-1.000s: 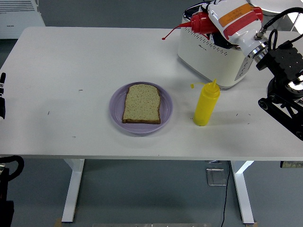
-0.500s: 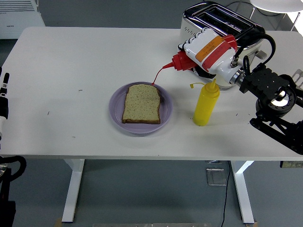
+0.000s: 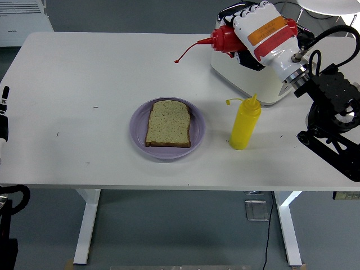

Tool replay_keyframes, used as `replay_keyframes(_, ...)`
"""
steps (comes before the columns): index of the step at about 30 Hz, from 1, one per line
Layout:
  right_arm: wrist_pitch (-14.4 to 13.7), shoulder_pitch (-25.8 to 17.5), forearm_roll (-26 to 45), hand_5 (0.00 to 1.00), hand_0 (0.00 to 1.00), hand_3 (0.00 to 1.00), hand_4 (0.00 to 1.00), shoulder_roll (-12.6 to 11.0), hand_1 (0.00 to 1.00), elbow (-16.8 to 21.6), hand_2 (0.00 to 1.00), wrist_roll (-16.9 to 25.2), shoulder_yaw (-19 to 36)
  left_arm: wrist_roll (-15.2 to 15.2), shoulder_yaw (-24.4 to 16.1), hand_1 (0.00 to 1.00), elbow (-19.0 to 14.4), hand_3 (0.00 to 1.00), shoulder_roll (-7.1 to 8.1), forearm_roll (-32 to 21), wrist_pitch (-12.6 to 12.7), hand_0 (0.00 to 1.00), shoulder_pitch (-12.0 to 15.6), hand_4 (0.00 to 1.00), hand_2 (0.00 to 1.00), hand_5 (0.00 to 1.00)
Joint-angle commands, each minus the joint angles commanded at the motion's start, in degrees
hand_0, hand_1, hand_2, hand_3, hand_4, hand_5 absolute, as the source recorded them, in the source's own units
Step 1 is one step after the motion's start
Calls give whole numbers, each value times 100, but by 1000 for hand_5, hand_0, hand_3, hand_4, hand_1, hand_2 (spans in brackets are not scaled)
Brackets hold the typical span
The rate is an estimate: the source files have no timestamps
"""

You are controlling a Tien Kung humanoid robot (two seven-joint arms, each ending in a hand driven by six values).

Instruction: Pick up the cup,pour liquid into bread,place the cup on the desk

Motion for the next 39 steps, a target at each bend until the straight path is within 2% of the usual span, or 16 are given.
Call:
replay_keyframes(4,-175,-326,968,150,160,493,424,68,295,232,397,158,477,0,-3,741,-1,719,-1,0,1,807,-6,492,728,998)
replay_keyframes(15,-261,-1204,3612,149,164,490,422,243,294,781,395,1012,1844,2,7,741,-2,719,-8,-1,5,807,-1,490,728,998)
replay_keyframes(23,-99,-1718,5583,153,166,489,419,321,294,737,394,1380,2510,2,12,741,-1,719,-9,-1,8,807,0,492,727,998)
replay_keyframes(33,-68,-2165,7901,163,170,489,406,336,292,461,389,1646,2886,7,30,741,0,719,-9,3,11,807,-6,490,727,998)
replay_keyframes(39,-63,-2438,7789,165,168,490,400,300,290,355,388,2038,3037,7,37,741,0,719,-9,3,12,807,0,490,728,998)
